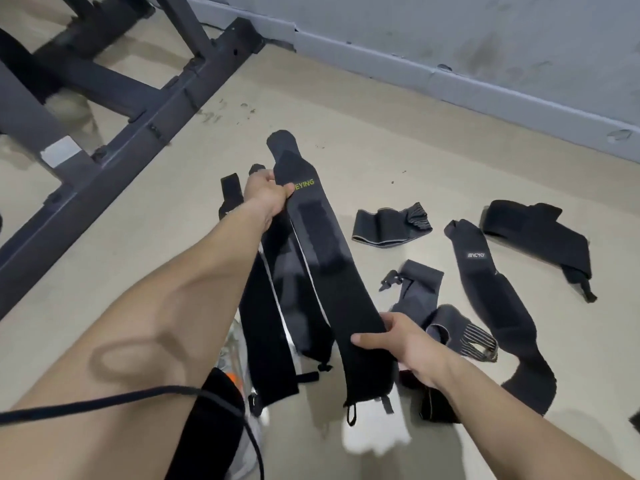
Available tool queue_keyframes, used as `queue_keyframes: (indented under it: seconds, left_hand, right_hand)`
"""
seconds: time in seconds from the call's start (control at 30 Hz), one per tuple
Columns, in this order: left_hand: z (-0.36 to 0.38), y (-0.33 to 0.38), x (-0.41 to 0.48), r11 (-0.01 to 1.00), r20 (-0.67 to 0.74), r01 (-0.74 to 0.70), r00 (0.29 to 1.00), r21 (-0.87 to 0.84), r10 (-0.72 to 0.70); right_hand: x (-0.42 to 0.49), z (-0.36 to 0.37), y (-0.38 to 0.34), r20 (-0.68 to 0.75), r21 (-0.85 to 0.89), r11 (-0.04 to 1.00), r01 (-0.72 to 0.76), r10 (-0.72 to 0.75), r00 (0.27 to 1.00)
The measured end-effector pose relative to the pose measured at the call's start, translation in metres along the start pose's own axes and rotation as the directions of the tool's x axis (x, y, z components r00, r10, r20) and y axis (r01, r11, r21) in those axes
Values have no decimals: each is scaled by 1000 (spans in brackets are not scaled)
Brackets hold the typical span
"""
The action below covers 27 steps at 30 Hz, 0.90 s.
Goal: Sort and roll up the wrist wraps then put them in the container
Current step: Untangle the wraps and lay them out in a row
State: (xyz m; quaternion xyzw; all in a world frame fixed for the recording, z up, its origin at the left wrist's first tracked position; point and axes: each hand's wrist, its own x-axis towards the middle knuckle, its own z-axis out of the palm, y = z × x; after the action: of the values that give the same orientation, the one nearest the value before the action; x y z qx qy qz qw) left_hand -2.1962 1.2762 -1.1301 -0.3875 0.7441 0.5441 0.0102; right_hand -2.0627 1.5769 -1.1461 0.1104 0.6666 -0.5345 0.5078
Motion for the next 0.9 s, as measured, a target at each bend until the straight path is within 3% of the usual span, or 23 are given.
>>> queue_keyframes:
  seconds: [0.13, 0.2, 0.27, 0.33, 0.4, 0.47, 0.67, 0.83, 0.9]
  left_hand:
    - [11, -3, 54, 999, -208, 1, 978, -36, -9]
    - [16, -23, 56, 989, -277, -12, 959, 147, 53]
    - [31, -55, 34, 917, -199, -81, 965, 390, 170]
    - [51, -89, 3, 800, 35, -232, 966, 554, 256]
    - [72, -117, -21, 580, 314, -395, 918, 712, 241]
    - [88, -136, -34, 377, 446, -462, 885, 803, 136]
    - [99, -138, -30, 225, 406, -407, 912, 885, 52]
    - [94, -132, -22, 195, 355, -359, 933, 913, 54]
    - [97, -133, -28, 236, 347, -354, 935, 905, 69]
  right_hand:
    - [67, -8, -19, -54, 42, 999, 6, -4, 999]
    - [98, -8, -22, -74, 2, 1000, -3, 3, 997]
    - [120, -7, -17, -109, -48, 998, -31, 25, 994]
    - [129, -3, -11, -156, -108, 993, -41, 24, 987]
    - [128, 0, -8, -203, -172, 985, -30, -6, 979]
    - [123, 1, -3, -209, -214, 976, -43, -3, 978]
    - [106, 0, 9, -240, -390, 911, -136, 42, 970]
    - [104, 8, 11, -304, -455, 880, -139, -6, 953]
    - [100, 13, 9, -335, -474, 870, -137, -34, 942]
